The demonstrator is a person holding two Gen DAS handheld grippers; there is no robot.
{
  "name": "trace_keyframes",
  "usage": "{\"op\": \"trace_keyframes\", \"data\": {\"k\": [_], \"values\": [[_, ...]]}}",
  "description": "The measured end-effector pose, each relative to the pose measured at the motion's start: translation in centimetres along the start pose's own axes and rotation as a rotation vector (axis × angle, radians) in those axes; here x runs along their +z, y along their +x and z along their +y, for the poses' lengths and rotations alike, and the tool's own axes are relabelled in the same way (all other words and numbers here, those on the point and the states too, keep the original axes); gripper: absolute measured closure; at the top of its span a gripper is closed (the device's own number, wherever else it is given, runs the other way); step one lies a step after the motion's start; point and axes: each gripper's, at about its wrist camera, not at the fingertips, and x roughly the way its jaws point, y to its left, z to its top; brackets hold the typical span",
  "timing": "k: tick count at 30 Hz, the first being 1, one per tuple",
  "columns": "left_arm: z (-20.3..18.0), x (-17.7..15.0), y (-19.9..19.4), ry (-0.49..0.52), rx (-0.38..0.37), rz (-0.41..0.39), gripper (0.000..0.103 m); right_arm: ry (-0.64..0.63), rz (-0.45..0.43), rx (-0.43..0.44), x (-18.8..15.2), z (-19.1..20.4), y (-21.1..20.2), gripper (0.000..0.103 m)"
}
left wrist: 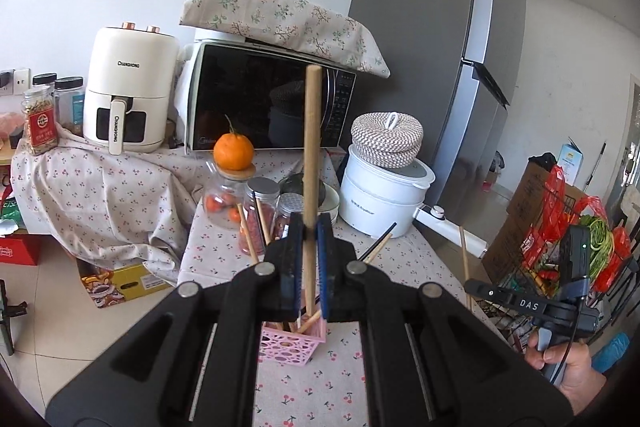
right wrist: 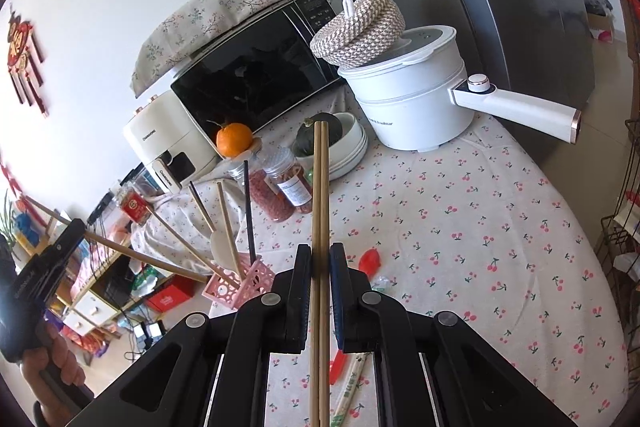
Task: Organize utensils
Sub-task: 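Lower the chopstick into the pink basket and open the left tool while the right tool carries its chopstick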
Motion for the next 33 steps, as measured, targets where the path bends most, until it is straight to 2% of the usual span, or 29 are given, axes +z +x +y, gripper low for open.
{"op": "trace_keyframes", "data": {"k": [8,11,16,18,20,22,25,27,30,33], "values": [[1.8,-1.7,4.9,-0.013,0.078,0.115,0.095,-0.018,-0.001,0.016,-0.2,0.5,0.6,0.094],[2.3,-2.2,6.5,-0.031,0.077,0.163,0.095,-0.032,-0.021,0.016,-0.1,0.9,0.2,0.094],[2.6,-3.1,8.8,-0.07,0.029,0.236,0.095,-0.064,-0.088,0.019,0.3,2.4,-0.9,0.094],[2.8,-3.2,8.8,-0.089,0.049,0.249,0.095,-0.069,-0.126,0.02,0.4,3.2,-1.5,0.094],[3.1,-2.8,8.0,-0.135,0.044,0.251,0.088,-0.075,-0.158,0.027,0.5,4.3,-1.9,0.094],[3.5,-2.4,7.2,-0.166,0.02,0.265,0.062,-0.093,-0.191,0.026,0.7,5.7,-1.9,0.094],[4.0,-2.4,6.1,-0.161,0.053,0.286,0.056,-0.105,-0.25,0.023,0.9,8.0,-1.2,0.094],[4.8,-2.9,5.8,-0.142,0.107,0.324,0.052,-0.098,-0.282,0.029,1.0,9.4,-0.3,0.094],[6.0,-4.1,5.5,-0.106,0.201,0.368,0.036,-0.114,-0.34,0.024,1.0,11.3,0.9,0.094],[6.7,-5.2,5.5,-0.078,0.226,0.423,0.034,-0.122,-0.407,0.002,0.9,12.5,1.7,0.094]]}}
